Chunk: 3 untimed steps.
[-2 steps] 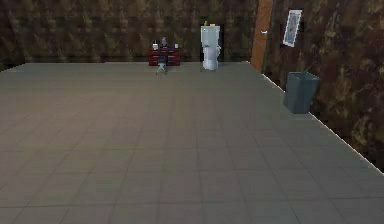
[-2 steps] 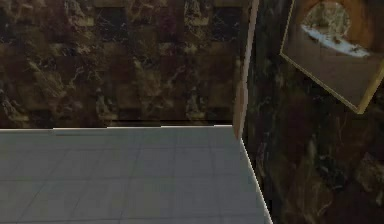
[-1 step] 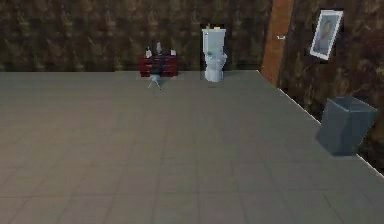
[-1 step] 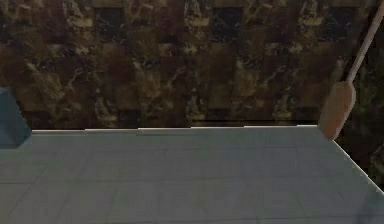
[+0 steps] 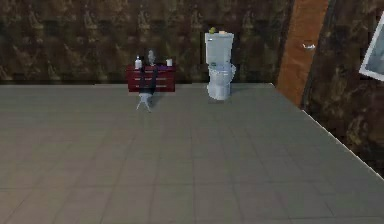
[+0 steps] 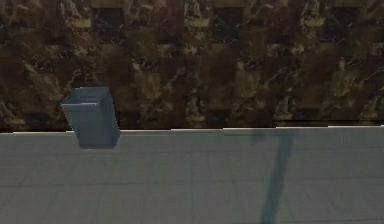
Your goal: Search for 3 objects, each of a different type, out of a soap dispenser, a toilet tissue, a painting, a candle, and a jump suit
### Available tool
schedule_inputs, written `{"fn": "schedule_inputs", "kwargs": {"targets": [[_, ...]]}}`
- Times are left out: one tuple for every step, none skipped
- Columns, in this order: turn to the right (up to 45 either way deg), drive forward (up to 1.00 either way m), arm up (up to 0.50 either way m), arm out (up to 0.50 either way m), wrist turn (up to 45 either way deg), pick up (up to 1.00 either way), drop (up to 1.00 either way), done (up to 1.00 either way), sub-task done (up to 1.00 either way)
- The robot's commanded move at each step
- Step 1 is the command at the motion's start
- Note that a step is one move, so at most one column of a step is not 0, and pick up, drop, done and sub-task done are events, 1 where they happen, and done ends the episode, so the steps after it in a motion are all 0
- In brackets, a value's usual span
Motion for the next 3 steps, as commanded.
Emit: {"fn": "schedule_inputs", "kwargs": {"targets": [[-3.0,0.00,0.00,0.00,0.0,0.00,0.00,0.00,0.00],[0.0,1.00,0.00,0.00,0.0,0.00,0.00,0.00,0.00],[0.0,1.00,0.00,0.00,0.0,0.00,0.00,0.00,0.00]]}}
